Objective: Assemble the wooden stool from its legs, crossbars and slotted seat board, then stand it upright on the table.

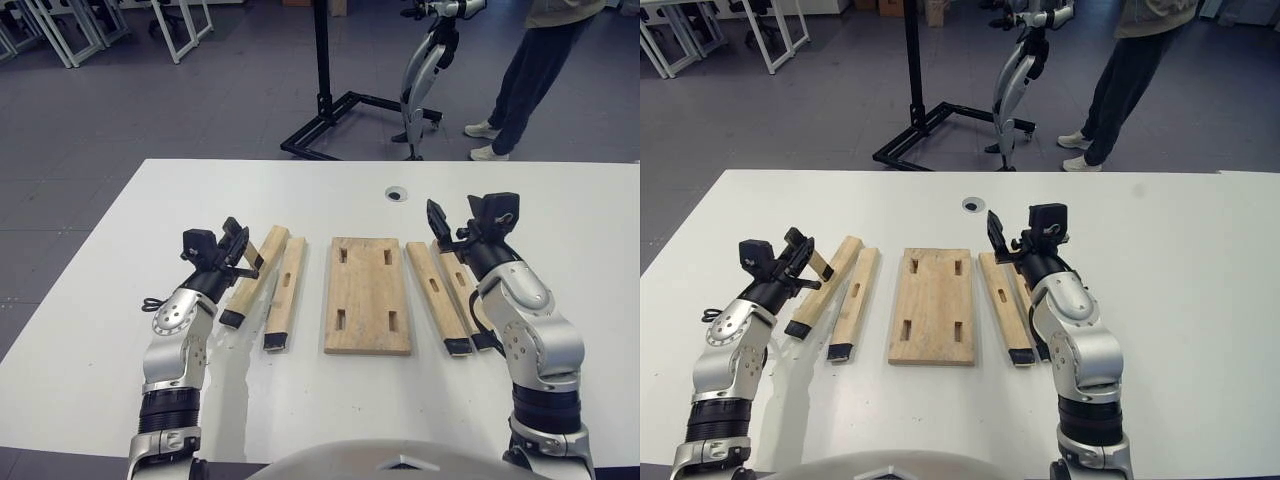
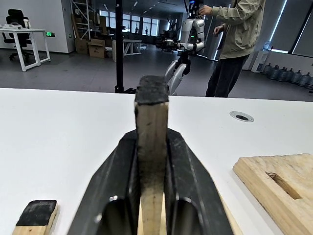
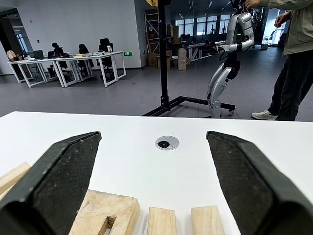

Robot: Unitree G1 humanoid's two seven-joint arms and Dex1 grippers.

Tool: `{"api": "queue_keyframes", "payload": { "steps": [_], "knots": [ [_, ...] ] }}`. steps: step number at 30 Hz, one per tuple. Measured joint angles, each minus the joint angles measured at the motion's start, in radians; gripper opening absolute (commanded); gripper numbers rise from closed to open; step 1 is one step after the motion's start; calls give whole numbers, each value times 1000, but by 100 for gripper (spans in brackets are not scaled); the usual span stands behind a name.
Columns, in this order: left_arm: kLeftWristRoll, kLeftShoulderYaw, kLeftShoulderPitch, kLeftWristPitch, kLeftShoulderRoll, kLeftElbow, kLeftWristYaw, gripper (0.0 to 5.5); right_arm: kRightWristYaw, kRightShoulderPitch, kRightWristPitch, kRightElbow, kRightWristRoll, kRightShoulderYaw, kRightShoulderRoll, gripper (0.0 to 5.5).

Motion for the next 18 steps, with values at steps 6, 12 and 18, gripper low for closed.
{"api": "queue_keyframes", "payload": {
  "steps": [6, 12, 18],
  "knots": [
    [49, -23, 52, 144, -120, -215, 275, 42, 0, 0, 0, 1, -4, 2, 2, 397],
    [187, -98, 92, 275, -147, -395, 422, 42, -2, 0, 0, 1, -19, 4, 7, 397],
    [271, -103, 110, 253, -161, -407, 457, 79, 0, 0, -10, 8, -21, 3, 11, 397]
  ]
}}
